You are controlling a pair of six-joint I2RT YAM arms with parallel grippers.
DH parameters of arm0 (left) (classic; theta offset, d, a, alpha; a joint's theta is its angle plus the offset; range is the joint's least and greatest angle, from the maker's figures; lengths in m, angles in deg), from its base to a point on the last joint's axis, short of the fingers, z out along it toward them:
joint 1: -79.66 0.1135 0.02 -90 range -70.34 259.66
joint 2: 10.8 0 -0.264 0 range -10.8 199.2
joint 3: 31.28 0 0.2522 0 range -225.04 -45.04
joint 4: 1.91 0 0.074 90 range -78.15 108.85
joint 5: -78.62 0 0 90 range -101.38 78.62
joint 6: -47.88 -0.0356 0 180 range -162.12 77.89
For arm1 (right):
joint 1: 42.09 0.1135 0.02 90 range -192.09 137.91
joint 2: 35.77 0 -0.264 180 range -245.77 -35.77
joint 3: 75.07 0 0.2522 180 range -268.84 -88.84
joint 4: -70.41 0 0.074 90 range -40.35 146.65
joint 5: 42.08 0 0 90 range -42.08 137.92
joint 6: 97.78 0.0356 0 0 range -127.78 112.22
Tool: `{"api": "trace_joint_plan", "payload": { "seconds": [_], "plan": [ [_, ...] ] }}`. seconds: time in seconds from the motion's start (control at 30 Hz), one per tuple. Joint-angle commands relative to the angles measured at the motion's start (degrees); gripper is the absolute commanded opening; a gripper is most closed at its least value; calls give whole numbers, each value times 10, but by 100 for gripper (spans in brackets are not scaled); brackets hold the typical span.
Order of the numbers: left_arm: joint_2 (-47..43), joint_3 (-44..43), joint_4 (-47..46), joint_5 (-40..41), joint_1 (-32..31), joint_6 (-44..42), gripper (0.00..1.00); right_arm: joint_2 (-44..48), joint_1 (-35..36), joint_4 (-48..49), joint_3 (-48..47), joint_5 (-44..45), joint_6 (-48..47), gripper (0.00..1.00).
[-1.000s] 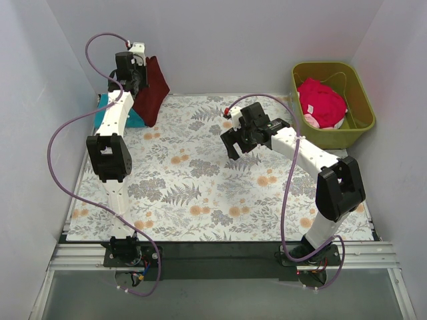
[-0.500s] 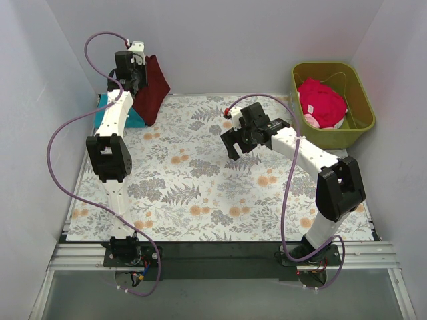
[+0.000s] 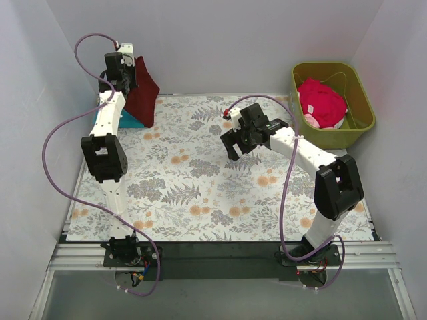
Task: Fold and stack the t-shirts
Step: Neatly place the folded tshirt to the corner
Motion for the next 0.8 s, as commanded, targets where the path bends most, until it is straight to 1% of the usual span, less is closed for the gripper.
{"api": "trace_joint_plan", "payload": {
  "seconds": [0.0,0.2,0.37,0.4,0.47,0.77],
  "plan": [
    [-11,-28,-18,10,13,-27,0,-6,0,8,-4,2,1,98],
    [16,-42,-23,-2,34,-43,0,-13,0,8,-2,0,4,98],
    [38,-52,-37,-2,45,-73,0,-16,0,8,0,-1,4,98],
    [40,-54,-42,-19,49,-78,0,-18,0,8,1,-2,4,98],
    [50,-58,-45,-22,54,-87,0,-19,0,8,1,-1,4,98],
    [75,-60,-86,-30,71,-123,0,-31,1,7,-2,-3,4,98]
  ]
}}
